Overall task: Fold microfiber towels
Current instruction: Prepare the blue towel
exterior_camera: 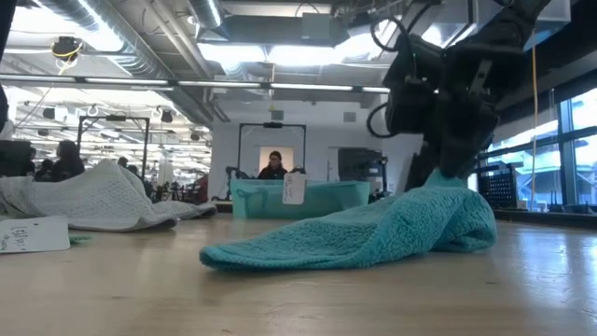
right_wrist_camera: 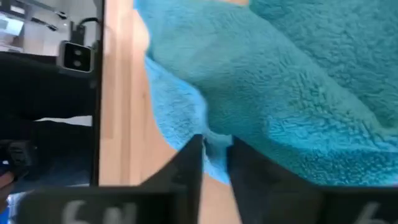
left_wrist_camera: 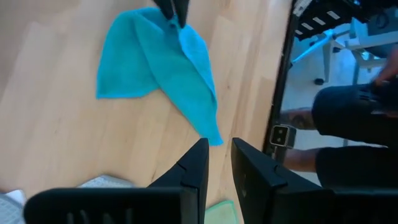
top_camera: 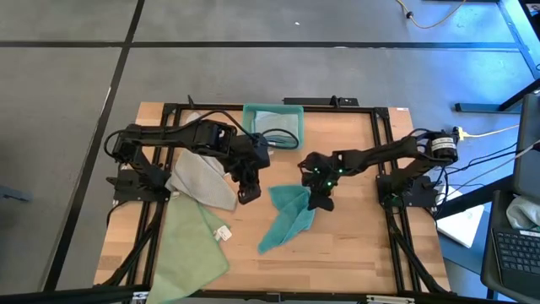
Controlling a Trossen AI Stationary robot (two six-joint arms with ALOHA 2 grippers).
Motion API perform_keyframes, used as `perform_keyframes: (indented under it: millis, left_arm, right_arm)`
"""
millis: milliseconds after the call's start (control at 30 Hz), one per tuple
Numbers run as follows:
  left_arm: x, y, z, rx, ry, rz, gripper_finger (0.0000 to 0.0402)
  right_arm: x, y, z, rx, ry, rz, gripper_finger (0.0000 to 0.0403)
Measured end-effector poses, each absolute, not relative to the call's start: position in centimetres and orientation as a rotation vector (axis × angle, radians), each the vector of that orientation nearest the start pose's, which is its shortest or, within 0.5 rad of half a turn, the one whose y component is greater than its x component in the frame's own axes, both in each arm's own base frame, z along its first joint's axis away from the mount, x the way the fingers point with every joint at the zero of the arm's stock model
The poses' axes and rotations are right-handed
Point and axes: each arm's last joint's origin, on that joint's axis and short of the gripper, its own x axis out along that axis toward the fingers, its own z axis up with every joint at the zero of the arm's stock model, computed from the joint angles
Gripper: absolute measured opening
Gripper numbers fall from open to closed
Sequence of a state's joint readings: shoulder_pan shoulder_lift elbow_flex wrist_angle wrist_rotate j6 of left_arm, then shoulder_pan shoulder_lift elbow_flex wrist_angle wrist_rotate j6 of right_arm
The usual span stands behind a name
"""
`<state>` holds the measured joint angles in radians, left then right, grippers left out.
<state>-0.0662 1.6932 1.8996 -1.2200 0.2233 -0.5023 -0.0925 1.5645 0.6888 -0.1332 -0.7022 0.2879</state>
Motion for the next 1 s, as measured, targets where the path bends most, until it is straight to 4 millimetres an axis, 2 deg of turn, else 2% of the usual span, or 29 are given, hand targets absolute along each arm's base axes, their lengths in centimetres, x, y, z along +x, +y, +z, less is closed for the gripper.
perform_keyframes:
  millis: [100,267,367,433,567,700,767,833,1000]
  left_arm:
    - [32.9,-2.8,39.3,-0.524,1.057,0.008,0.0060]
    - [32.9,-2.8,39.3,-0.518,1.057,0.011,0.0060]
    - [32.9,-2.8,39.3,-0.517,1.056,0.012,0.0060]
    - [32.9,-2.8,39.3,-0.516,1.056,0.012,0.0060]
    - [32.9,-2.8,39.3,-0.509,1.056,0.007,0.0060]
    - [32.9,-2.7,39.3,-0.484,1.054,-0.005,0.0060]
    - [33.0,-2.6,39.3,-0.469,1.050,-0.004,0.0060]
    - [33.0,-2.3,39.3,-0.460,1.044,-0.001,0.0060]
    - [33.1,-1.5,39.4,-0.449,1.026,0.013,0.0060]
  right_arm:
    - [26.8,-0.5,14.8,0.661,1.005,0.465,0.0012]
    - [26.5,-0.4,16.0,0.694,0.976,0.506,0.0008]
    - [26.4,-0.4,17.5,0.724,0.943,0.521,0.0006]
    - [26.5,-0.4,19.3,0.724,0.887,0.527,0.0005]
    - [26.6,-0.5,24.5,0.664,0.727,0.531,0.0004]
    - [25.9,-0.6,29.9,0.532,0.560,0.501,0.0002]
    - [25.3,-0.7,31.6,0.474,0.554,0.472,0.0002]
    - [25.0,-0.7,32.2,0.437,0.605,0.460,0.0002]
    - [24.7,-0.6,32.2,0.415,0.684,0.472,0.0002]
